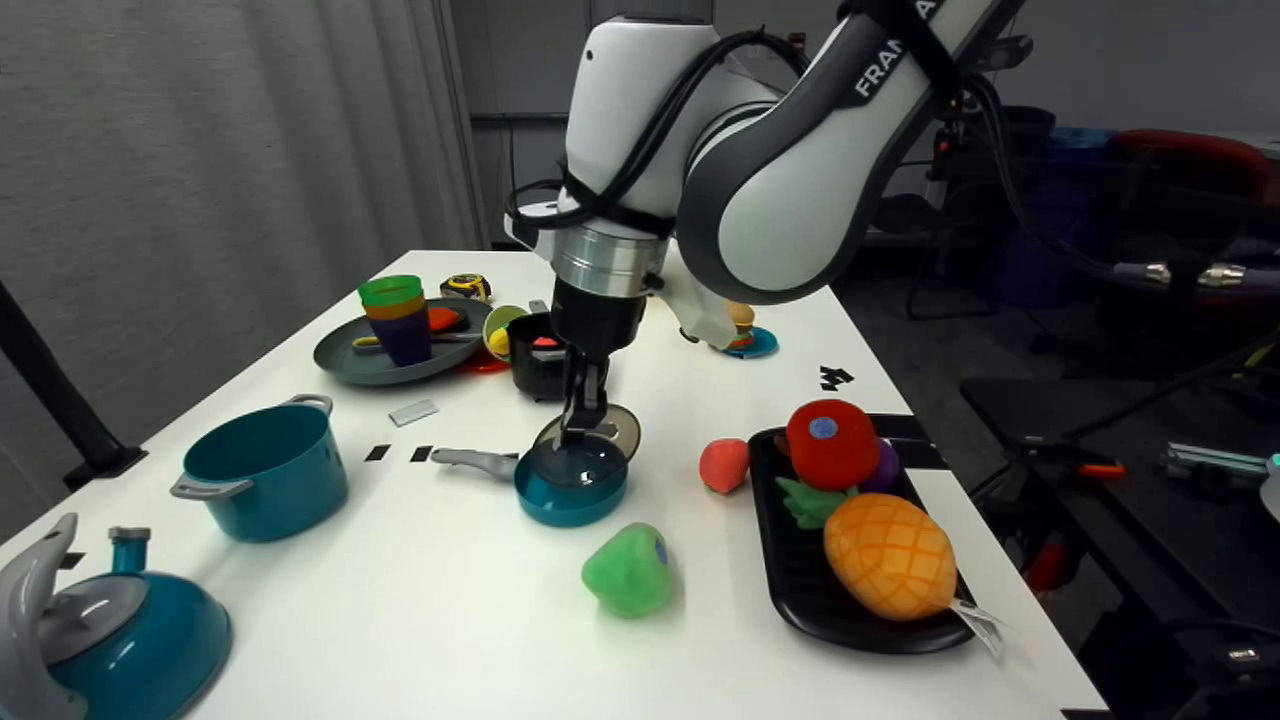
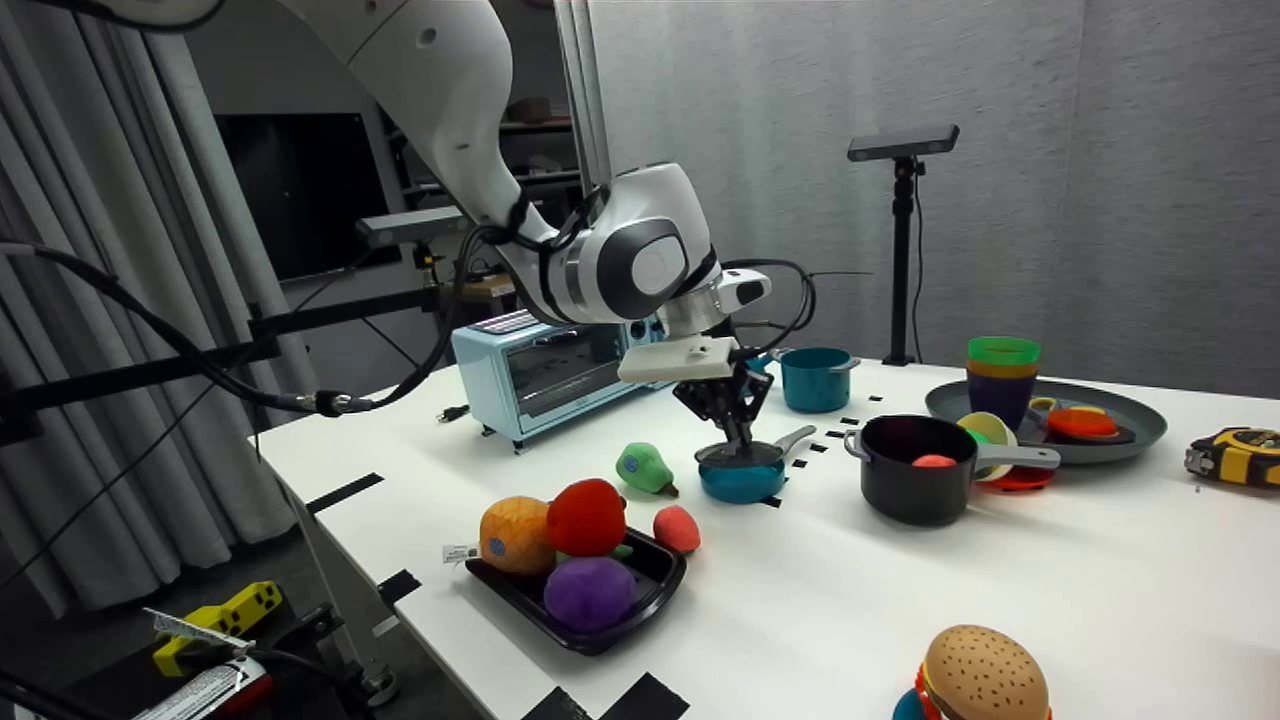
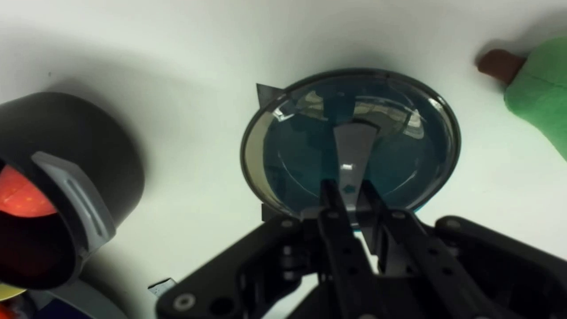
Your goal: Take the lid off the pot and put it on the pan
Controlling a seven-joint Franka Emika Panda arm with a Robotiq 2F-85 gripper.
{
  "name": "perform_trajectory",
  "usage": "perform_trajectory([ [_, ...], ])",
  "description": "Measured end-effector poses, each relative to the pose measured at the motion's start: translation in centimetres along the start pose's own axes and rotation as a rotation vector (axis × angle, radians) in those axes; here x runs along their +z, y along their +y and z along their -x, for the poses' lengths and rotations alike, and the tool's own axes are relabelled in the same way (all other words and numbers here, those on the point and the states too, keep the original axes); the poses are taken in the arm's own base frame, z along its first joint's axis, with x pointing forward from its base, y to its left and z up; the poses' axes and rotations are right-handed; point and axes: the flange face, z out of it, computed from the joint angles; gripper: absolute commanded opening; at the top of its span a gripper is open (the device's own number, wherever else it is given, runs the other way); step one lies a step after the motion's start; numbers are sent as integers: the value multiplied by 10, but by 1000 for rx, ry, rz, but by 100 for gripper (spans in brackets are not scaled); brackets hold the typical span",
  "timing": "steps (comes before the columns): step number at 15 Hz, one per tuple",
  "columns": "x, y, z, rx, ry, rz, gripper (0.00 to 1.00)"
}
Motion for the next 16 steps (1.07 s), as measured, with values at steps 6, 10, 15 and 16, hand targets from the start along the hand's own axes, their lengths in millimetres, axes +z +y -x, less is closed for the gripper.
perform_trajectory([
  [6, -1, -7, -4, 18, 19, -17, 4],
  [10, 1, -7, -2, 23, 16, -20, 4],
  [15, 6, -7, -1, 34, 17, -21, 4],
  [16, 7, -7, -1, 37, 19, -20, 4],
])
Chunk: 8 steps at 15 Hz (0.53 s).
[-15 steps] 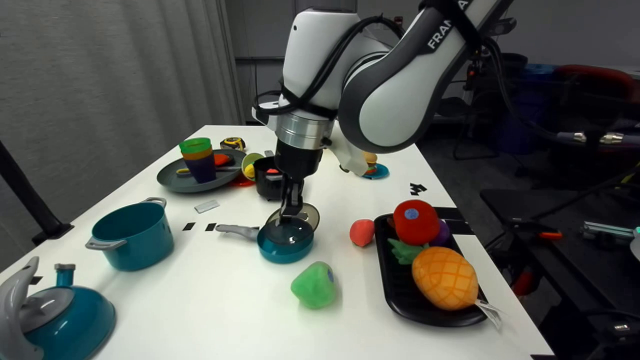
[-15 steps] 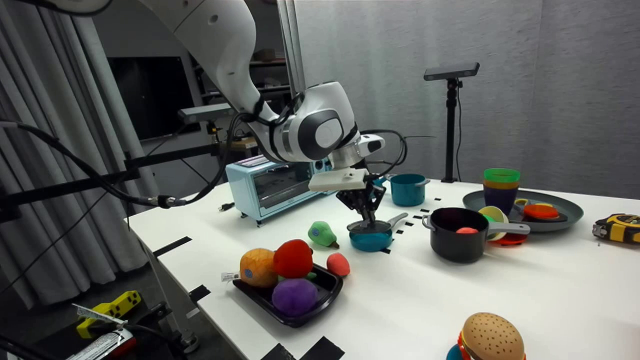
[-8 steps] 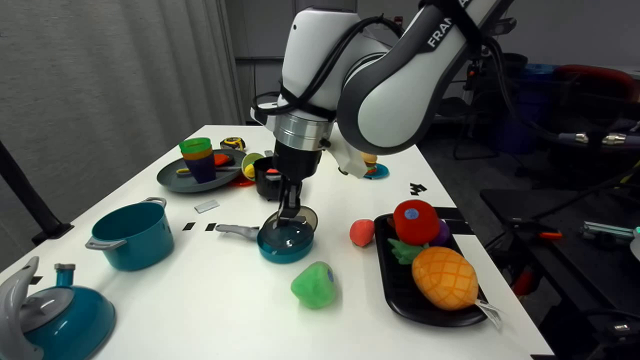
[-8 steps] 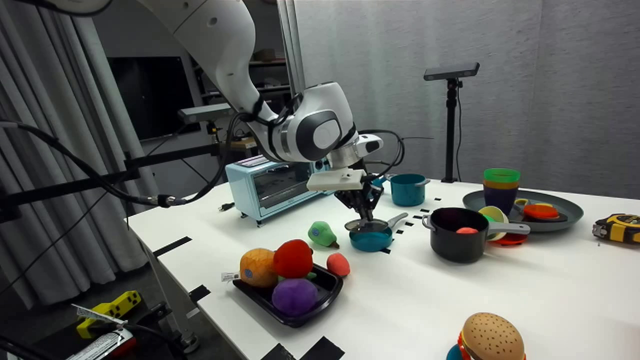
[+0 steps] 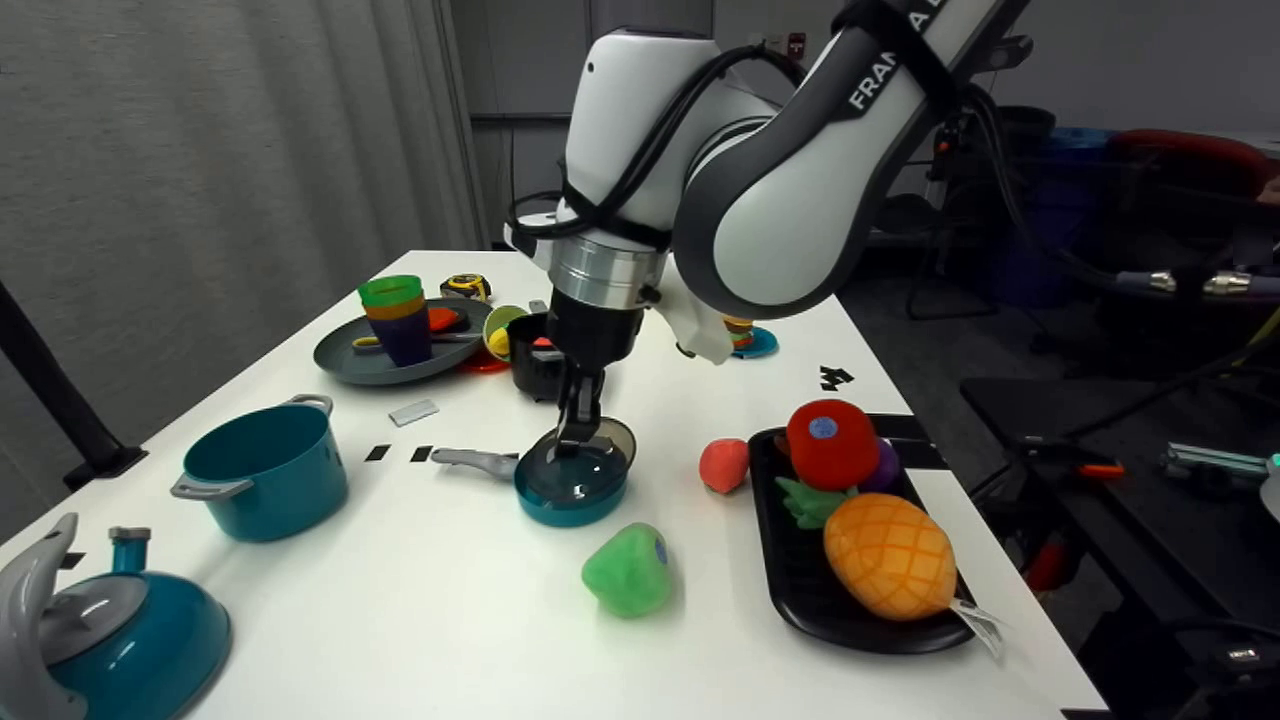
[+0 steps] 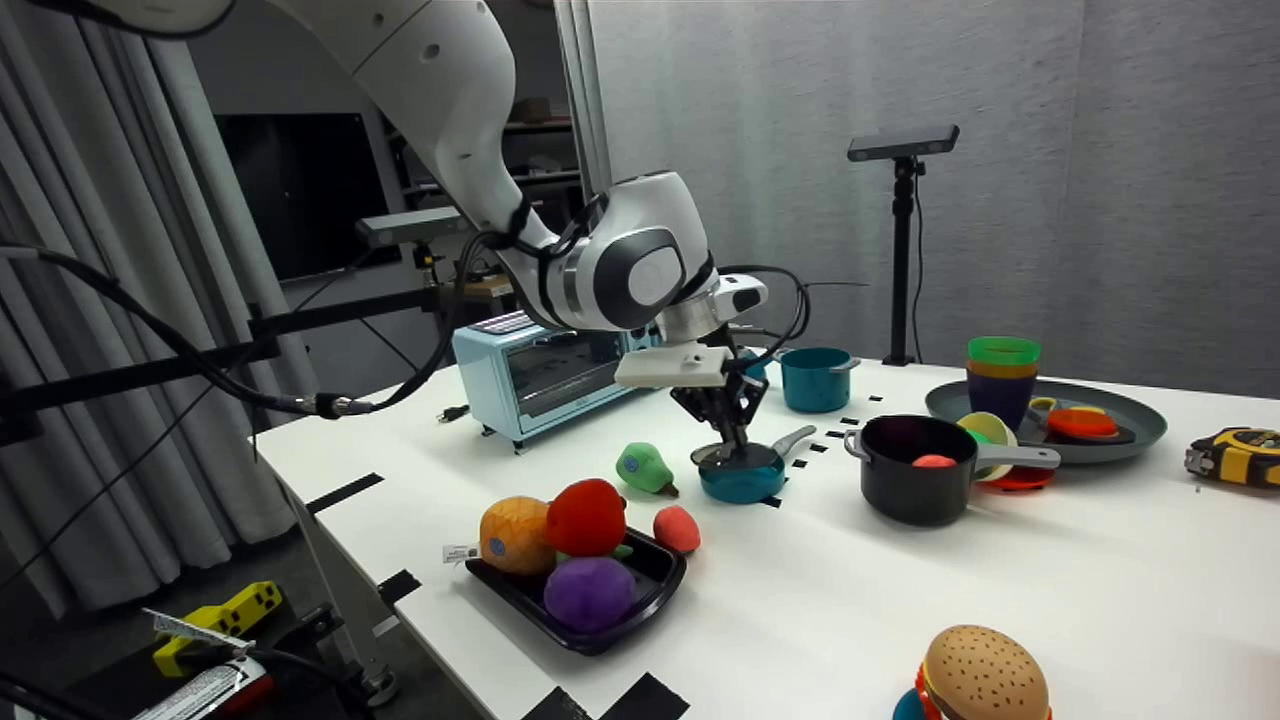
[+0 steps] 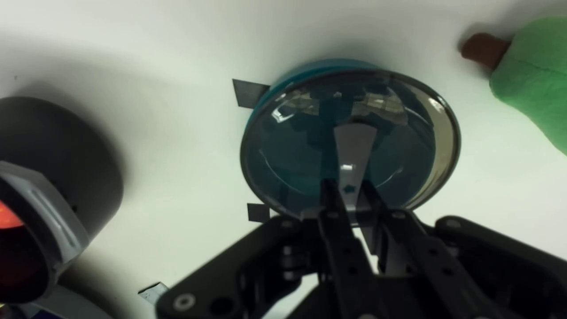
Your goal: Take the lid off the pot and put it on the pan
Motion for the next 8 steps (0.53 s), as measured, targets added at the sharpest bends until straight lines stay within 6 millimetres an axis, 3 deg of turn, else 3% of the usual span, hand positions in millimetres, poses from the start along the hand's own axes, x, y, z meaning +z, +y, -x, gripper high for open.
perform_trajectory([
  [7, 11, 0, 1, 14, 23, 4, 4],
  [8, 12, 0, 0, 16, 25, 5, 40],
])
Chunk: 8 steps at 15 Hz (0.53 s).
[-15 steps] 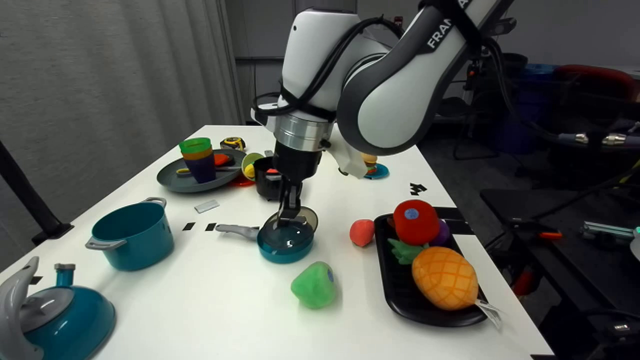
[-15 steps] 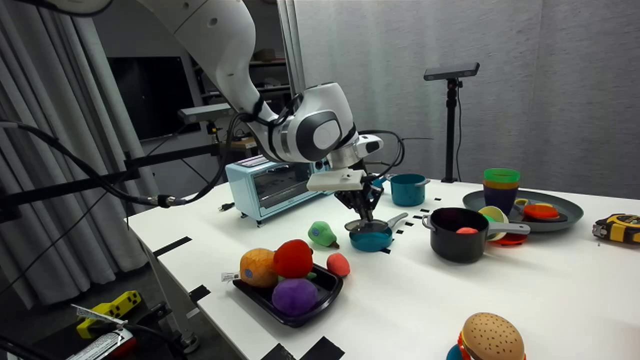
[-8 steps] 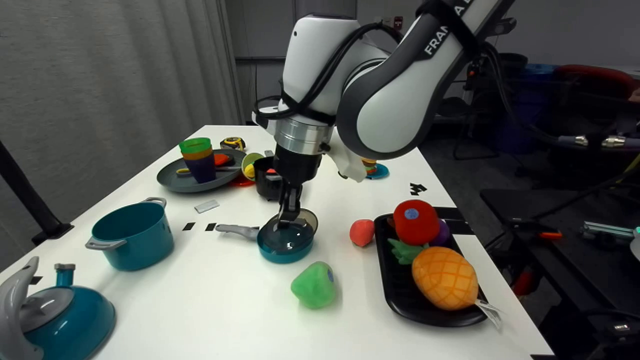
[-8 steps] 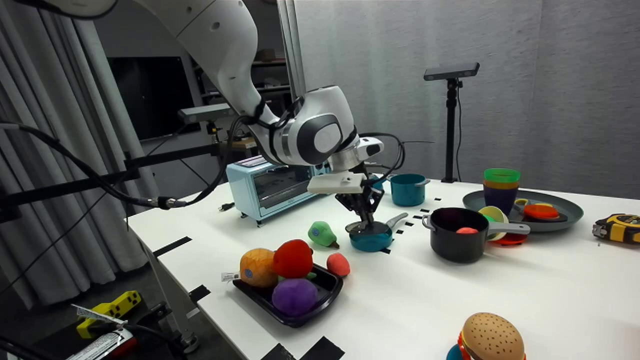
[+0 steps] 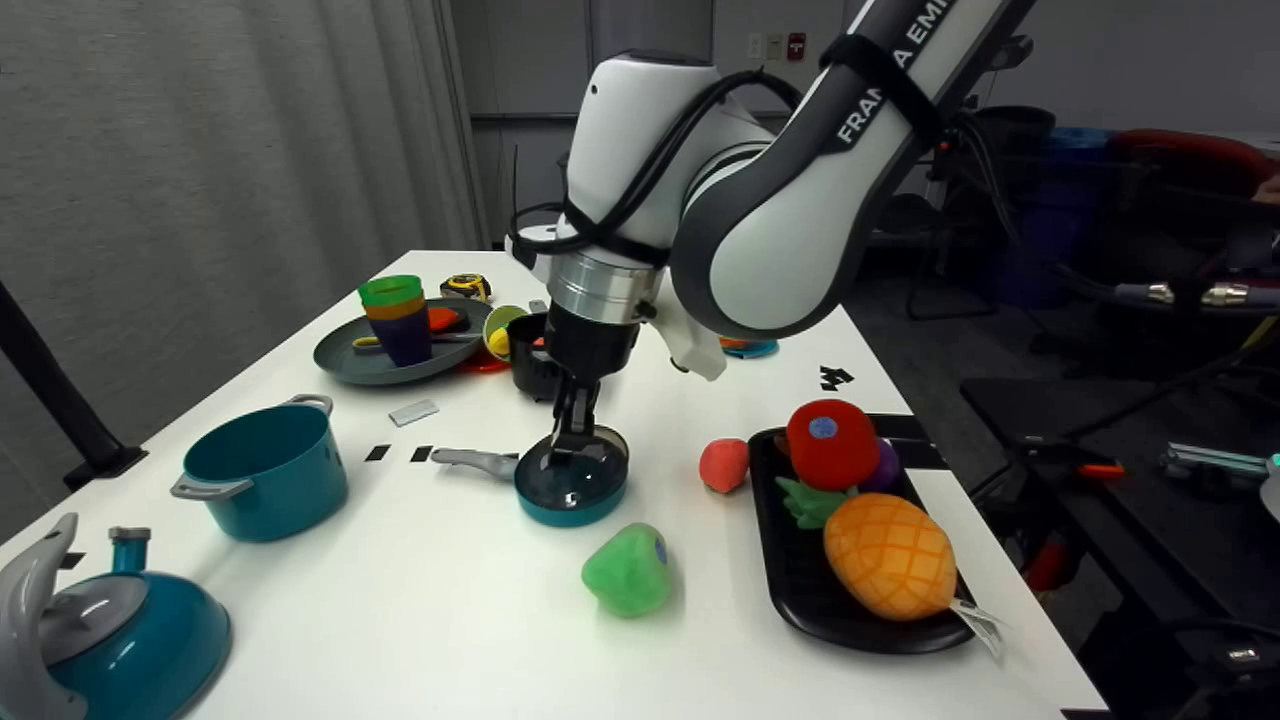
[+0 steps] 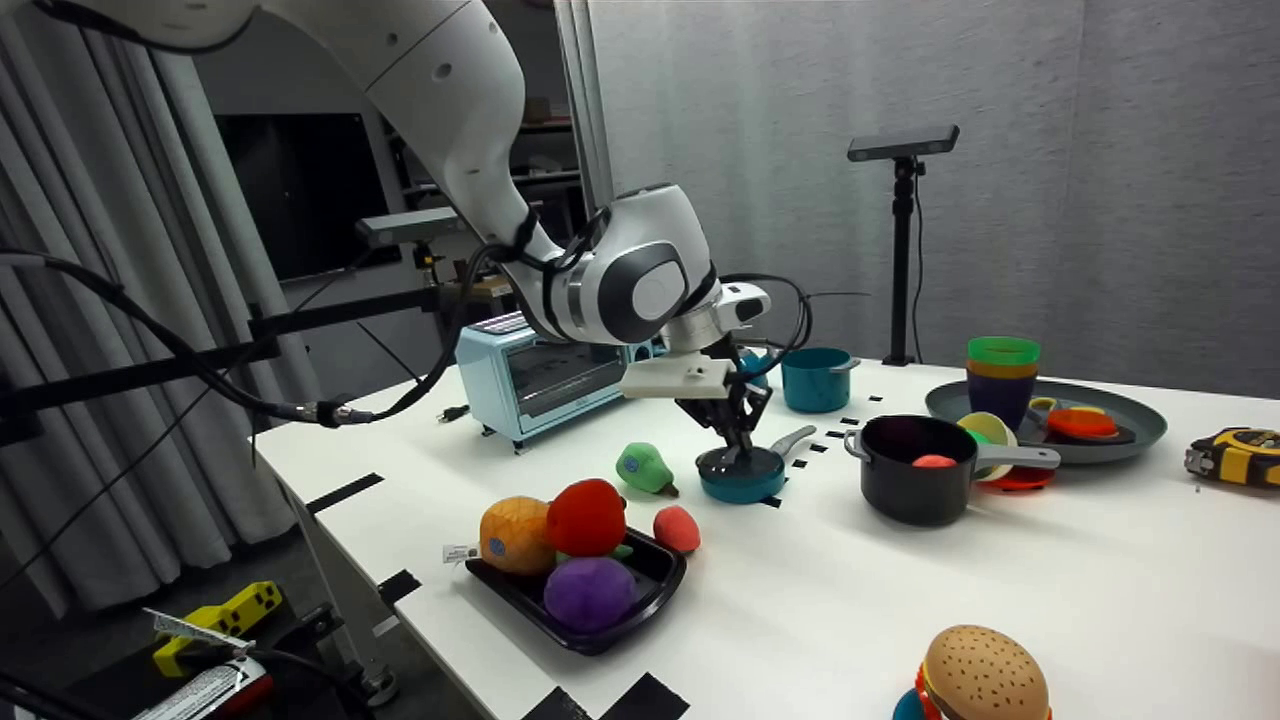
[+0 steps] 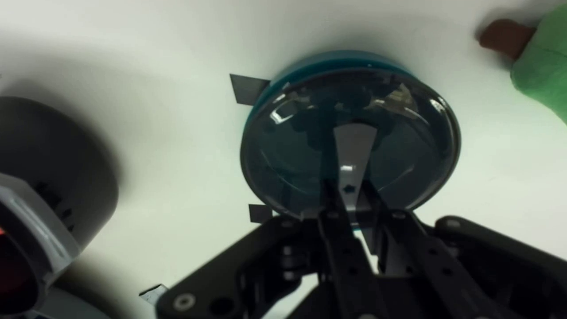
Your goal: Take the lid off the pot and put it on the pan
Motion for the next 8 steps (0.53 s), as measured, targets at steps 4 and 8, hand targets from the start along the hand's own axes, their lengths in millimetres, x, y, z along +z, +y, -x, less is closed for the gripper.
perform_trajectory([
  [4, 2, 1, 0, 15, 2, 1, 61],
  [8, 2, 2, -1, 19, 3, 3, 92],
])
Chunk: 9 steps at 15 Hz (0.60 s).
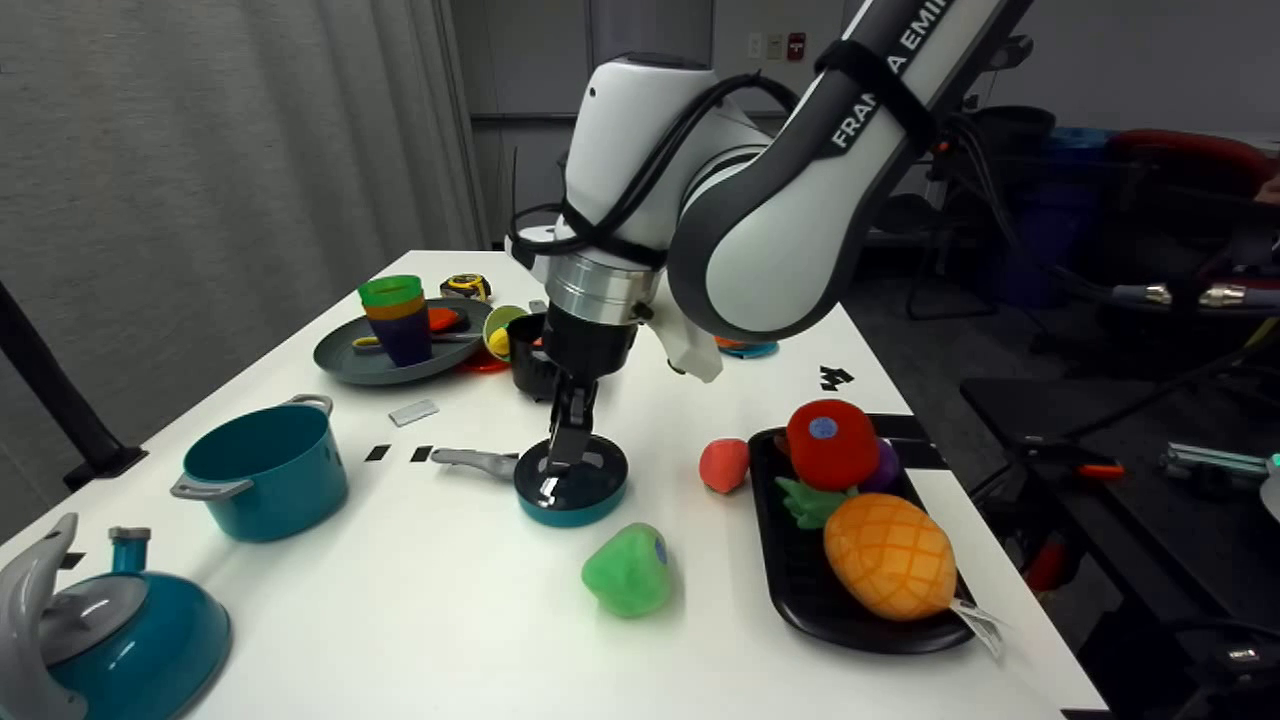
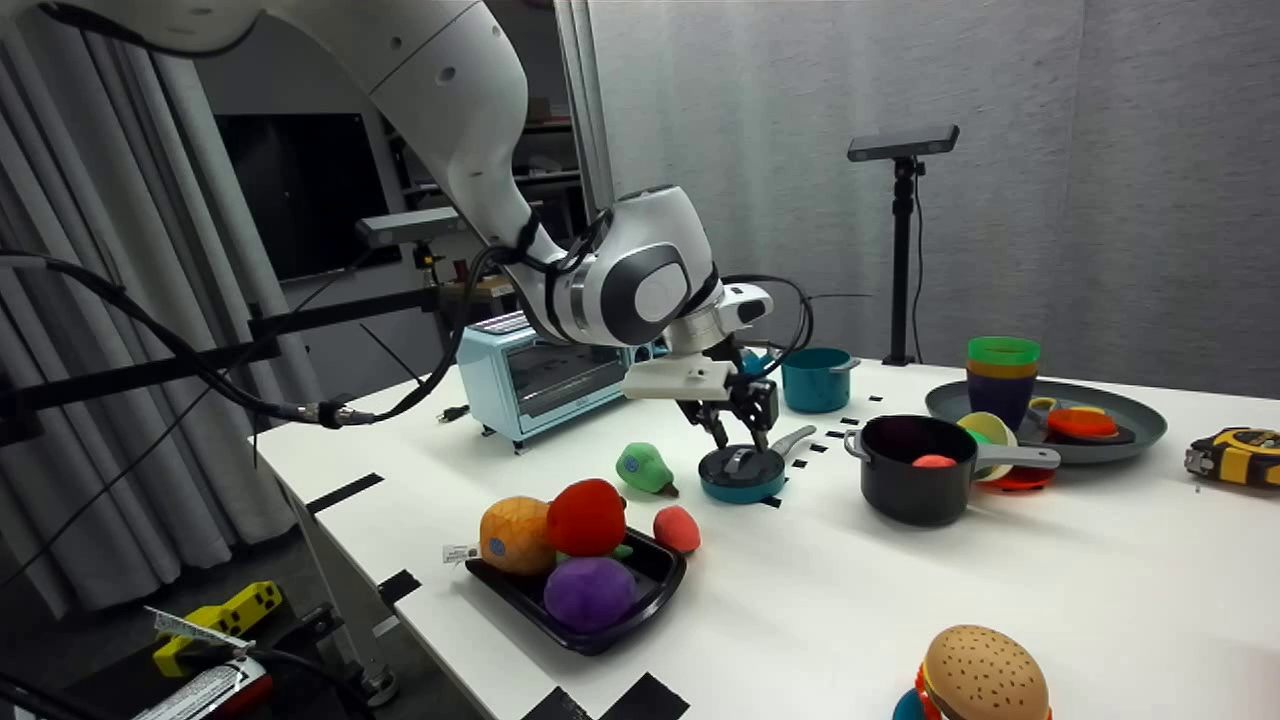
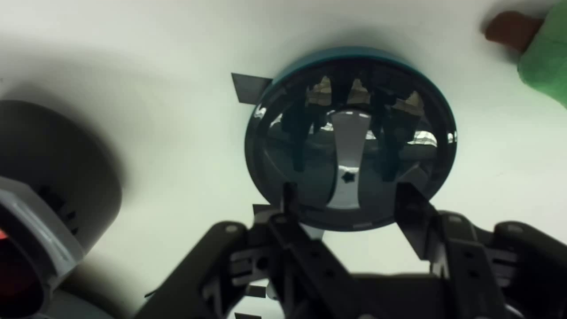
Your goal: Take the lid off the pot and put it on the pan
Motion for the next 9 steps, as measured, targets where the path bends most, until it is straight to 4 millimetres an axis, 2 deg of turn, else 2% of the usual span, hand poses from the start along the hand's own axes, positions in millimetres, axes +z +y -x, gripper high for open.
perform_trajectory([
  [1, 0, 0, 0, 0, 0, 0, 98],
  [2, 0, 0, -1, 1, 1, 0, 100],
  [9, -3, 2, -5, 2, 12, 4, 100],
])
